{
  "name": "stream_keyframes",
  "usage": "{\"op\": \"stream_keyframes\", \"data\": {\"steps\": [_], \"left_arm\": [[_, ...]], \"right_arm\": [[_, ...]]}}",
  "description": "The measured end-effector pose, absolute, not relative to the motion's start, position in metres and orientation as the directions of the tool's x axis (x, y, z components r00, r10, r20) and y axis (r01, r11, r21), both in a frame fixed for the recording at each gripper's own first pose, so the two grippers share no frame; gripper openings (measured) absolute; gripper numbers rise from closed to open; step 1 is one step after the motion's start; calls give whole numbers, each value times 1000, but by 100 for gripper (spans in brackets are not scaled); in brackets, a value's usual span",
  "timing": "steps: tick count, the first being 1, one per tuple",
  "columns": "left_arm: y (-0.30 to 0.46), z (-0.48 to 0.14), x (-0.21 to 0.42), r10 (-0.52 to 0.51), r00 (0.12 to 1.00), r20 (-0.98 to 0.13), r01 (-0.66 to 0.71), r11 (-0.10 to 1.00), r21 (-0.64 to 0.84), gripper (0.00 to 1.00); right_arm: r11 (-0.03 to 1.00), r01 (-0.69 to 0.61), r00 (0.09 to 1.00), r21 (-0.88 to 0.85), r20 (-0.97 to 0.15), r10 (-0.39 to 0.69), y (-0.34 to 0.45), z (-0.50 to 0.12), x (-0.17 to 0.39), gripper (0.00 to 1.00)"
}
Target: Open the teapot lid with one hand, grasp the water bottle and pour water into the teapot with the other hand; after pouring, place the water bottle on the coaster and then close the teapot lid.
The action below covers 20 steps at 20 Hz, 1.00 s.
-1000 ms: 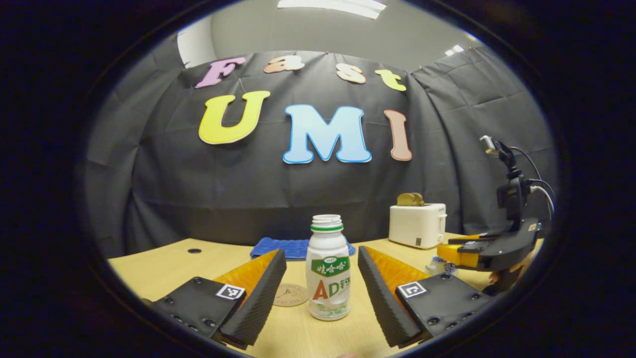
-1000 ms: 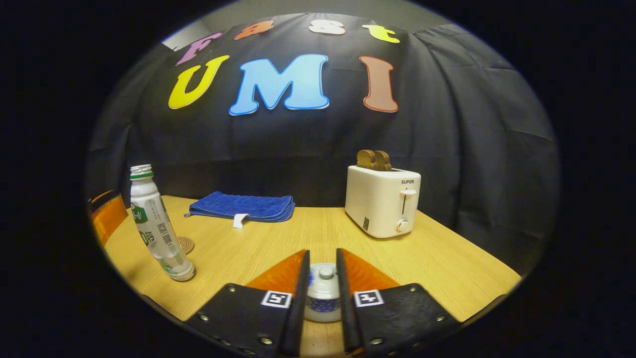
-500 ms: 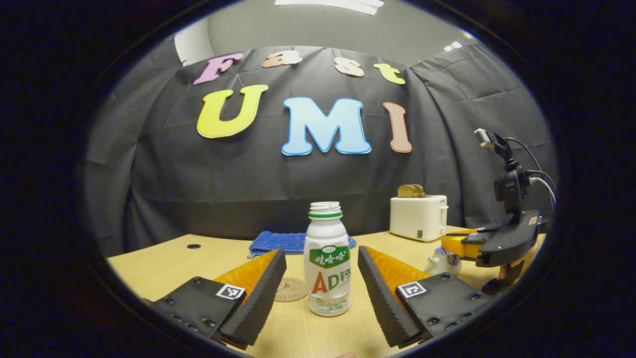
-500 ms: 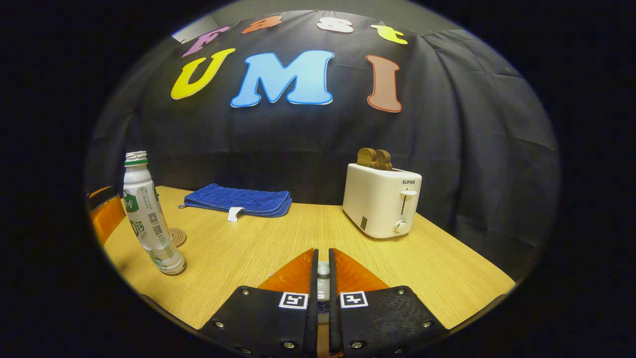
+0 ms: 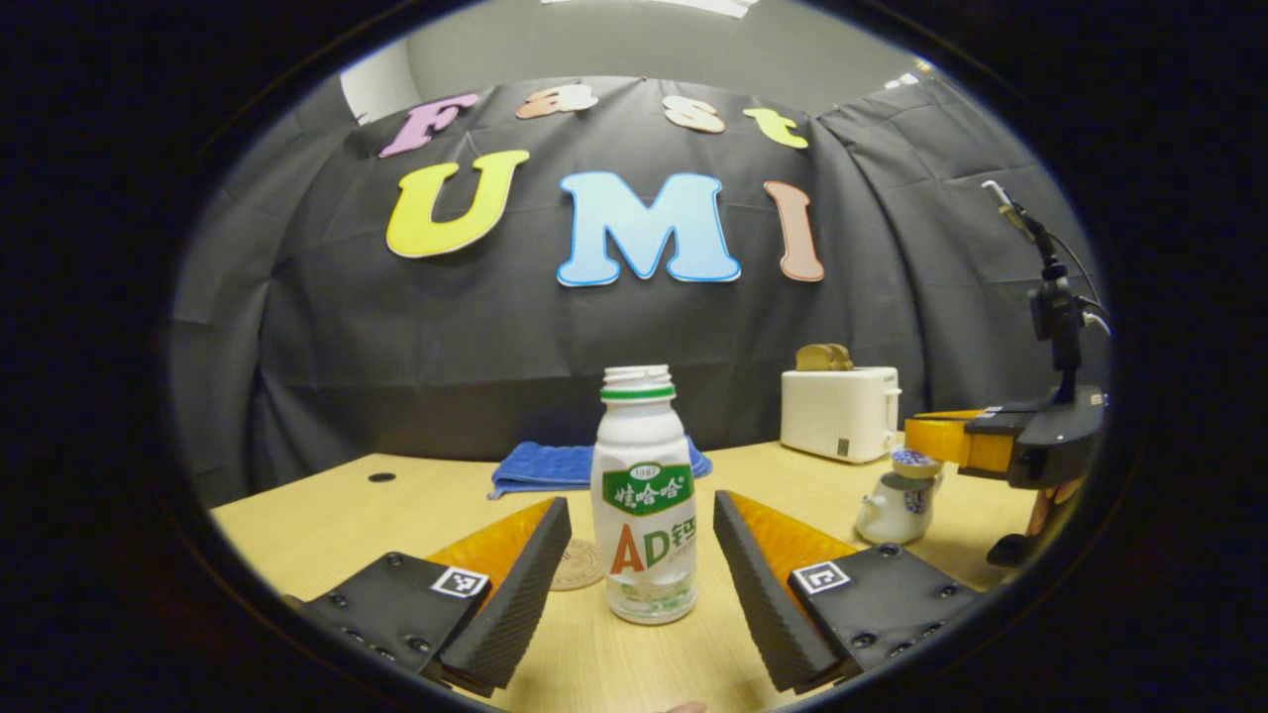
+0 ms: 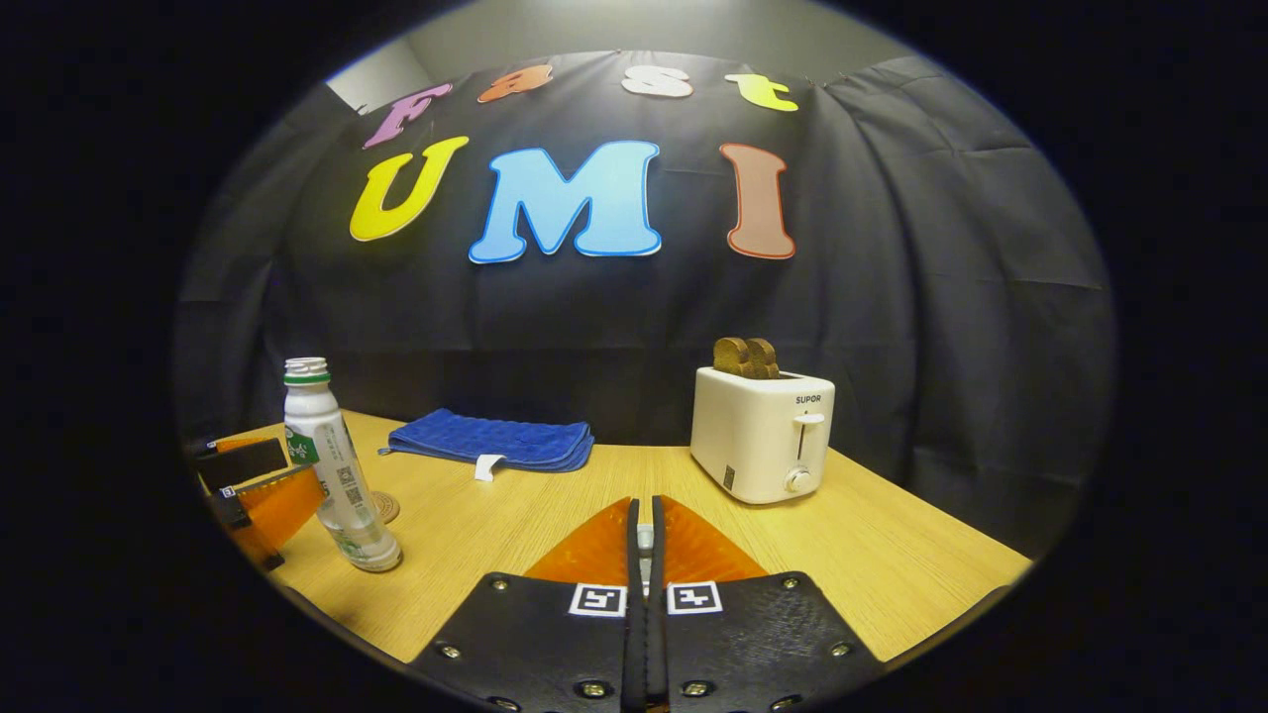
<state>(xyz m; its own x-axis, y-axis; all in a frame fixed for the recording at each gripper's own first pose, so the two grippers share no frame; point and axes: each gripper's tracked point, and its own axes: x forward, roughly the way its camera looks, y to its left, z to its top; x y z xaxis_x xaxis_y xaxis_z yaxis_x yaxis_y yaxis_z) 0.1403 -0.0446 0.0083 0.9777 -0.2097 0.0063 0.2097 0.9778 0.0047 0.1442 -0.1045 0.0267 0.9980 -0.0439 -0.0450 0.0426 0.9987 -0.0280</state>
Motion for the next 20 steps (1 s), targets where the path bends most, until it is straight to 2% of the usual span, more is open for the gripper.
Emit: {"op": "stream_keyframes", "data": {"steps": [1, 5, 9, 12, 15, 17, 18, 20], "left_arm": [[-44, 8, 143, -210, 978, -2, 210, 978, -2, 100], [-49, 13, 158, -210, 978, 12, 210, 978, -3, 100], [-58, 1, 176, -211, 977, -28, 211, 977, 16, 100], [-59, 0, 179, -211, 977, -35, 211, 977, 7, 81], [-60, 1, 177, -218, 975, -40, 219, 976, 12, 82], [-64, 2, 174, -229, 972, -46, 230, 973, 35, 76], [-67, 2, 172, -234, 971, -47, 236, 971, 46, 79], [-75, 10, 168, -248, 968, -37, 250, 964, 86, 79]], "right_arm": [[999, 36, 998, -24, -42, -37, -104, 28, 143, 1], [1000, 19, 999, -14, -35, -20, -100, 29, 138, 1], [1000, 13, 1000, -28, -17, -13, -100, 32, 134, 1], [1000, 4, 1000, -20, -20, -4, -98, 32, 129, 1], [1000, -10, 1000, -25, -16, 9, -93, 41, 117, 1], [999, -23, 1000, -38, 0, 23, -91, 49, 99, 1], [999, -38, 999, -25, 4, 39, -89, 50, 82, 0], [998, -56, 998, -11, 14, 57, -90, 54, 54, 1]]}}
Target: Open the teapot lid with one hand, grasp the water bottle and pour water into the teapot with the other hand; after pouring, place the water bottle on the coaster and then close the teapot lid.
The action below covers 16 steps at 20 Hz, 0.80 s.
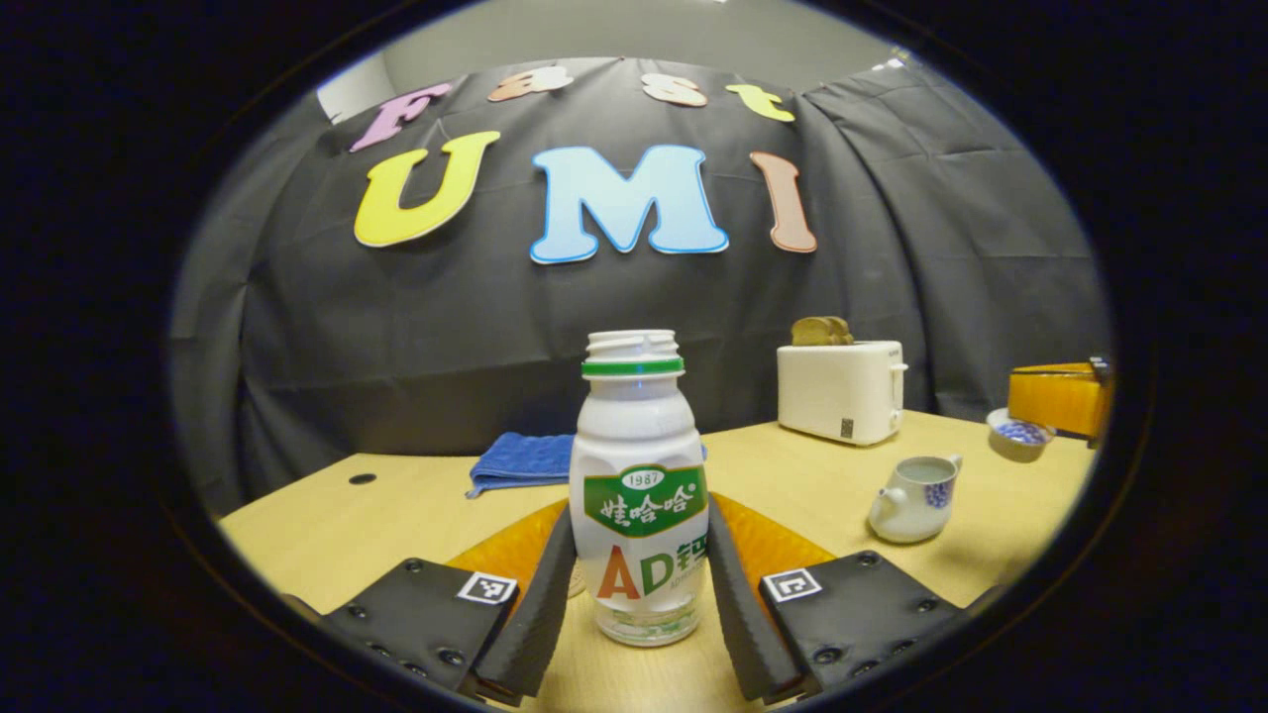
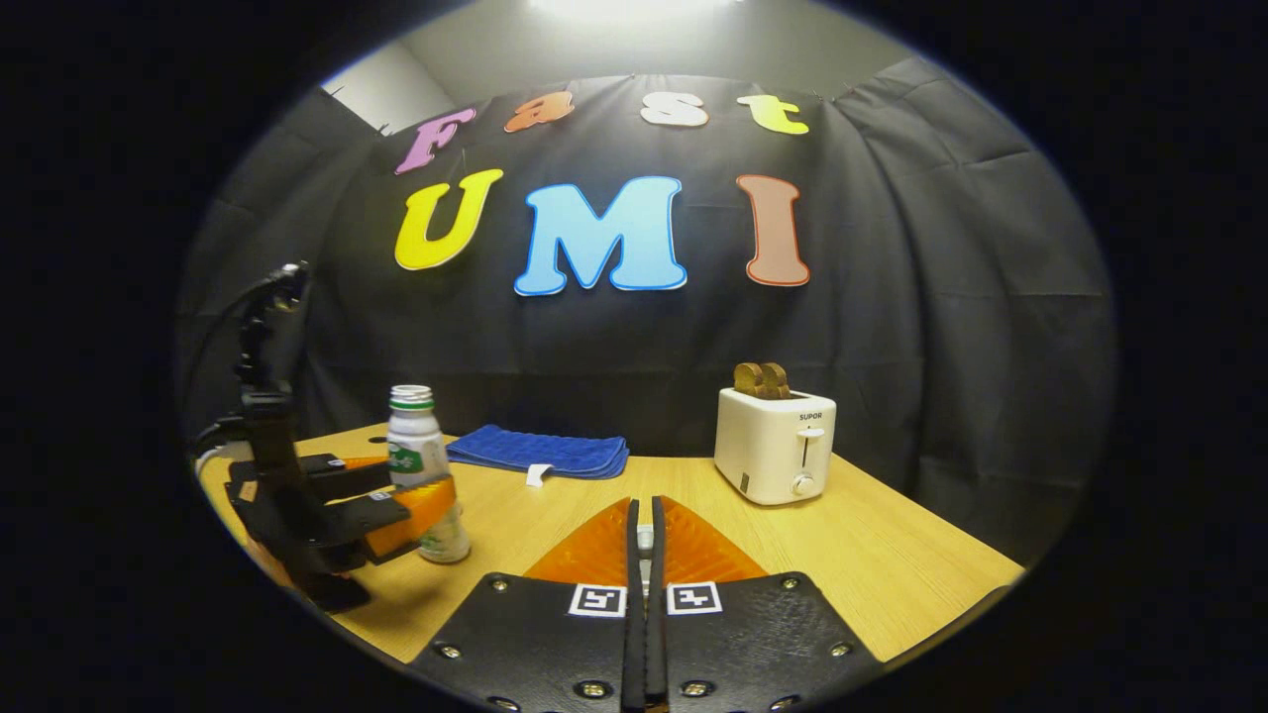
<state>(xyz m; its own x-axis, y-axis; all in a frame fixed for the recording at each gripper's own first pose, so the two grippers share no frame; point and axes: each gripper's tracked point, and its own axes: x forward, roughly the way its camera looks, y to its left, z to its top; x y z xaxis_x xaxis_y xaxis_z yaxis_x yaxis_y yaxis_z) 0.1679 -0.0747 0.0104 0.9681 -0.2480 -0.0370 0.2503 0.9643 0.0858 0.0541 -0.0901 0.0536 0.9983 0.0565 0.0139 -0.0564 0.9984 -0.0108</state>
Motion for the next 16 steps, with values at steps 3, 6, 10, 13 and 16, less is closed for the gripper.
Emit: {"op": "stream_keyframes", "data": {"steps": [3, 6, 10, 13, 16], "left_arm": [[-86, 22, 164, -263, 965, -16, 261, 946, 194, 80], [-99, 27, 162, -272, 962, -12, 264, 919, 293, 71], [-127, 31, 160, -309, 951, -19, 287, 860, 422, 80], [-143, 32, 165, -317, 948, -36, 280, 771, 572, 80], [-159, 34, 169, -330, 943, -48, 276, 688, 671, 80]], "right_arm": [[997, -75, 997, 25, 37, 75, -96, 53, 10, 0], [996, -78, 996, 38, 51, 76, -104, 46, -25, 0], [995, -82, 995, 47, 69, 79, -107, 37, -53, 0], [994, -102, 991, 41, 94, 98, -109, 32, -70, 0], [995, -92, 989, 30, 117, 88, -116, 35, -81, 0]]}}
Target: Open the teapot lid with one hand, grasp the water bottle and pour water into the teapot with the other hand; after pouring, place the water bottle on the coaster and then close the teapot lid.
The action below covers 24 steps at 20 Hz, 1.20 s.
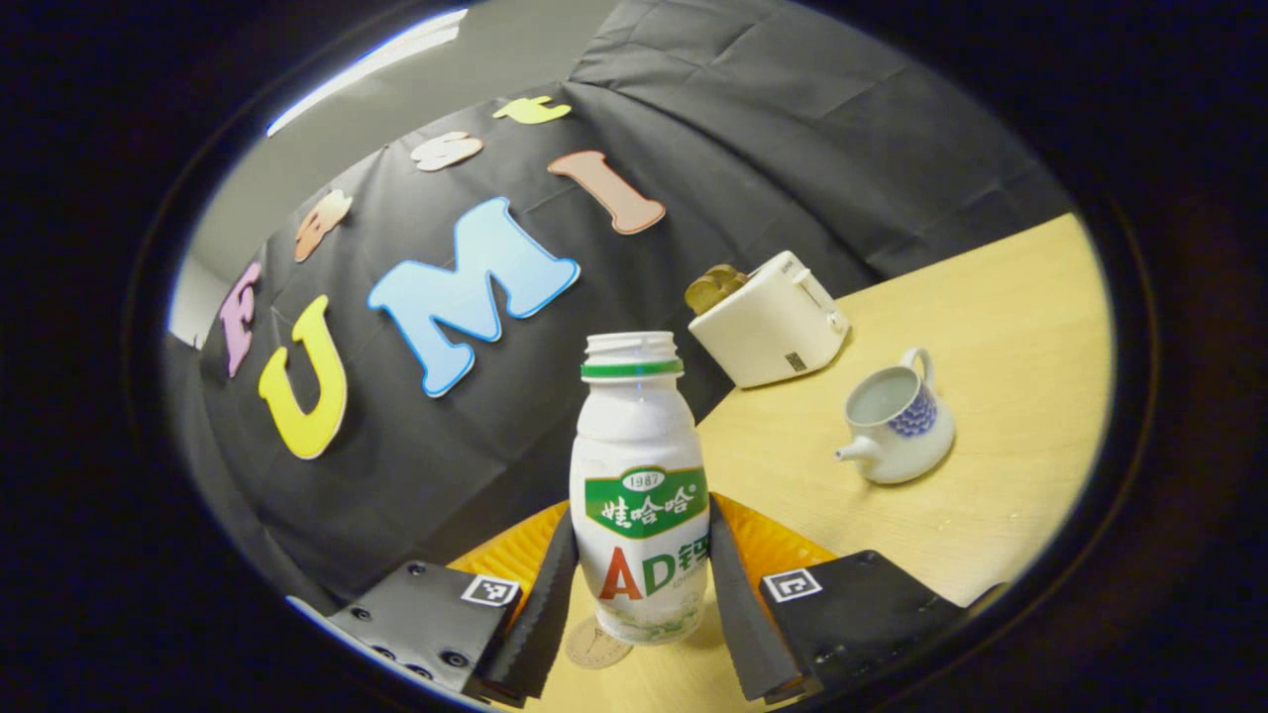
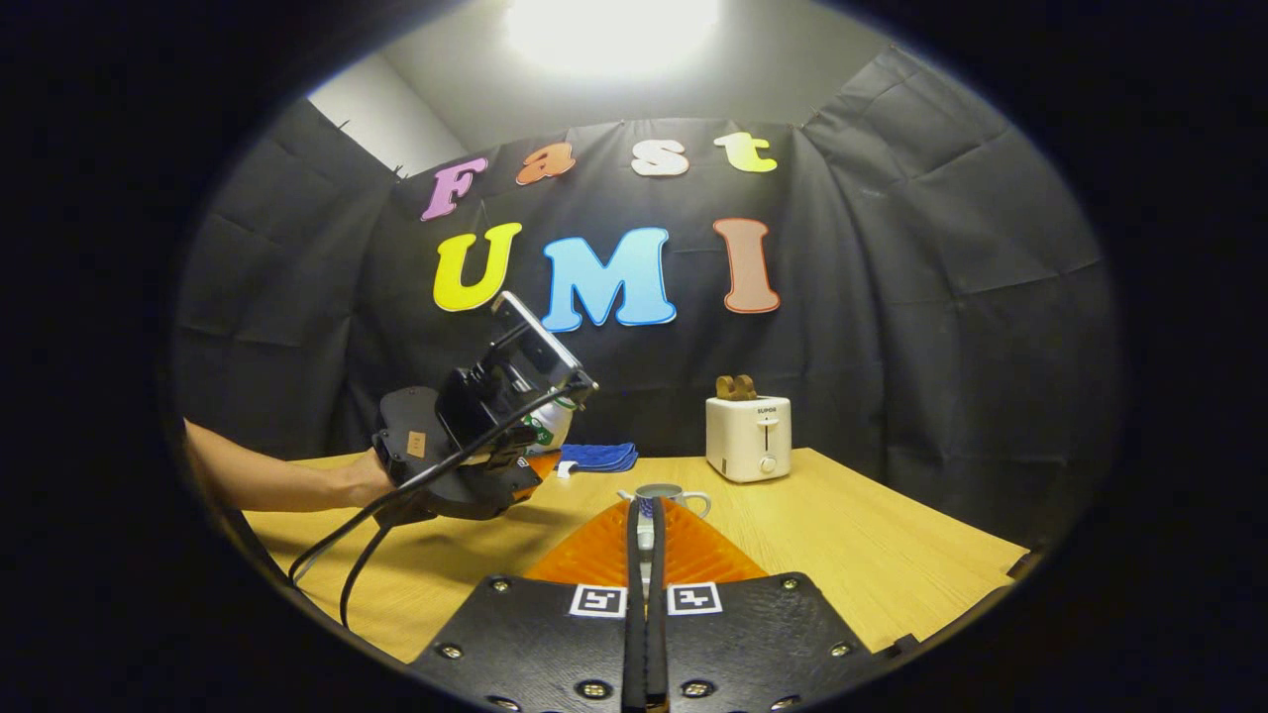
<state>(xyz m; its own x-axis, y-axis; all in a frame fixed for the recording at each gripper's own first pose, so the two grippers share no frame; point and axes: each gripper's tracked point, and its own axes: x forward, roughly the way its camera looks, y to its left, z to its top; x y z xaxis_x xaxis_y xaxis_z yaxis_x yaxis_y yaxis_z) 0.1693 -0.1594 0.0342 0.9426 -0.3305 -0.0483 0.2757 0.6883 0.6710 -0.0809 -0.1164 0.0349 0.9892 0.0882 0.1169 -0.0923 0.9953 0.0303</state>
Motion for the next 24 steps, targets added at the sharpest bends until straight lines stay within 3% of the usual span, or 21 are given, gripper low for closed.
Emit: {"op": "stream_keyframes", "data": {"steps": [6, 7, 8, 9, 12, 13, 24], "left_arm": [[-182, 15, 181, -320, 941, -110, 268, 505, 821, 80], [-185, 13, 180, -321, 940, -120, 271, 482, 833, 75], [-189, 11, 180, -321, 939, -124, 270, 463, 844, 80], [-189, 11, 182, -317, 939, -132, 269, 442, 856, 74], [-193, 4, 186, -304, 941, -147, 256, 358, 898, 74], [-195, 2, 187, -298, 942, -154, 252, 326, 911, 80], [-202, -5, 190, -281, 943, -180, 197, 32, 980, 80]], "right_arm": [[993, -108, 986, 57, 136, 99, -121, 39, -89, 0], [993, -107, 985, 55, 143, 98, -123, 41, -90, 0], [993, -106, 984, 57, 149, 97, -125, 42, -91, 0], [992, -111, 983, 63, 152, 100, -126, 43, -92, 0], [989, -122, 982, 81, 154, 108, -127, 44, -92, 0], [989, -123, 981, 83, 157, 109, -127, 45, -93, 0], [985, -143, 980, 93, 155, 128, -125, 45, -93, 0]]}}
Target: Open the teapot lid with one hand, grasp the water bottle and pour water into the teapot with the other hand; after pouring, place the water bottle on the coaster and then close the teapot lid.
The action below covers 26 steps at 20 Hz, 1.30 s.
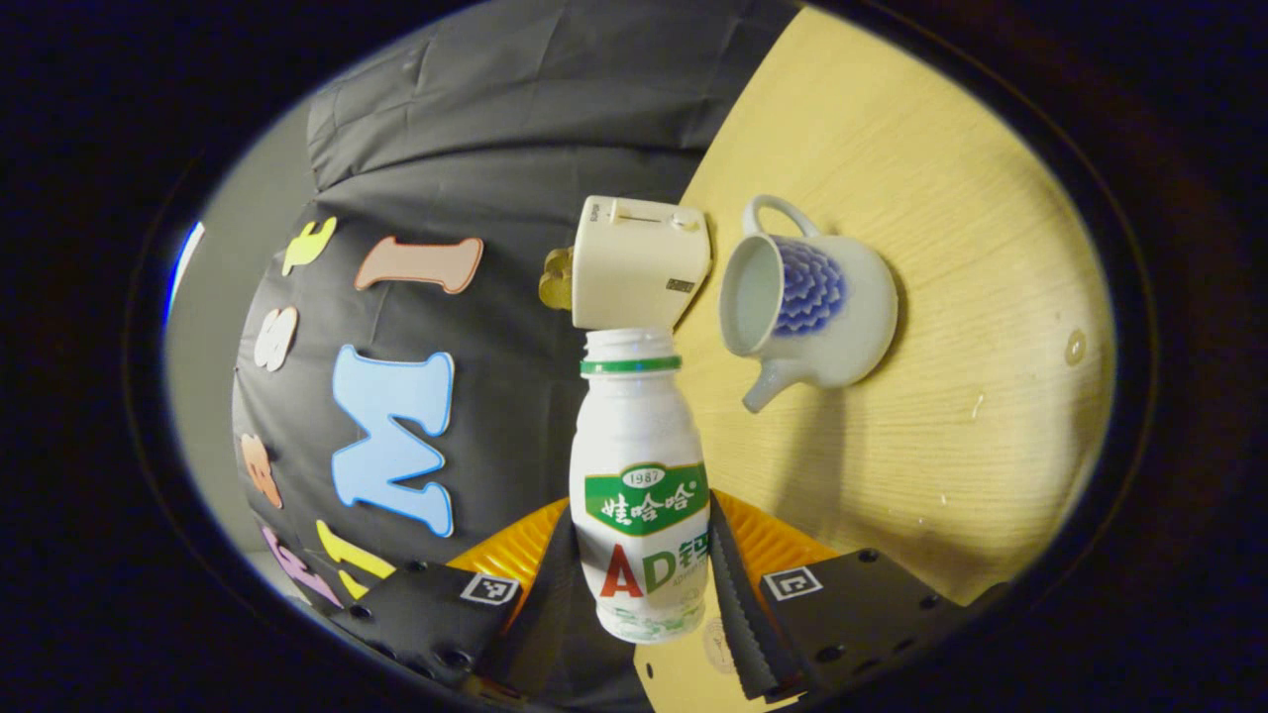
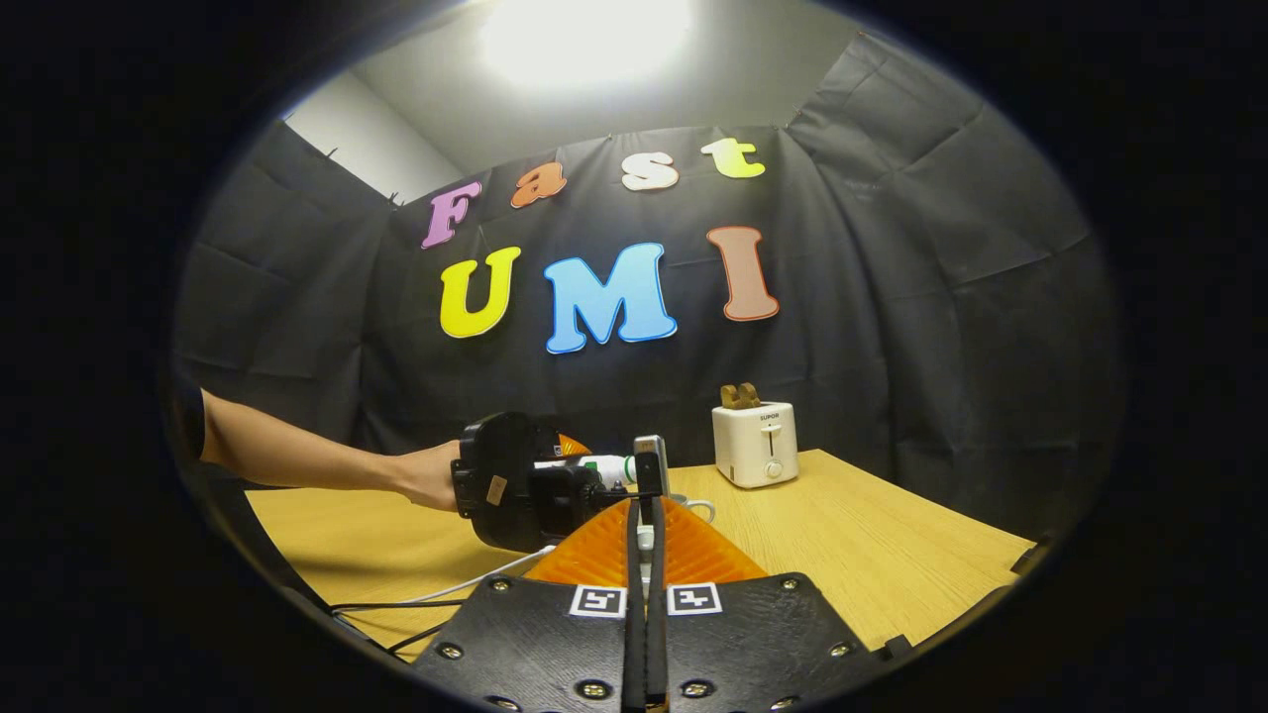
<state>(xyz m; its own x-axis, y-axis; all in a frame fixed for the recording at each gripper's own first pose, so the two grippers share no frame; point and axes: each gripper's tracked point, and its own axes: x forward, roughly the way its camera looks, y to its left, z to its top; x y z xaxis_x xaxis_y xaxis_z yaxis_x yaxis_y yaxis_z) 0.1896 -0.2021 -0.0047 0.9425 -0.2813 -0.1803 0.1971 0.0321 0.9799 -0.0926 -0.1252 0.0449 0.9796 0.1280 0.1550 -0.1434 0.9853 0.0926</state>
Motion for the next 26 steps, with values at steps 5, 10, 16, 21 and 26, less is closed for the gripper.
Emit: {"op": "stream_keyframes", "data": {"steps": [5, 10, 16, 21, 26], "left_arm": [[-205, -1, 187, -284, 942, -178, 170, -53, 984, 75], [-209, 0, 189, -286, 943, -172, 146, -109, 983, 80], [-210, 2, 189, -285, 944, -168, 128, -156, 979, 75], [-210, 1, 186, -288, 943, -167, 114, -192, 975, 80], [-210, 3, 188, -284, 946, -157, 95, -220, 971, 80]], "right_arm": [[985, -147, 979, 86, 155, 132, -123, 44, -93, 0], [985, -146, 979, 90, 154, 131, -125, 45, -93, 0], [987, -142, 979, 78, 161, 128, -125, 46, -94, 0], [987, -131, 979, 90, 169, 115, -130, 49, -95, 0], [987, -139, 979, 84, 164, 124, -128, 49, -96, 0]]}}
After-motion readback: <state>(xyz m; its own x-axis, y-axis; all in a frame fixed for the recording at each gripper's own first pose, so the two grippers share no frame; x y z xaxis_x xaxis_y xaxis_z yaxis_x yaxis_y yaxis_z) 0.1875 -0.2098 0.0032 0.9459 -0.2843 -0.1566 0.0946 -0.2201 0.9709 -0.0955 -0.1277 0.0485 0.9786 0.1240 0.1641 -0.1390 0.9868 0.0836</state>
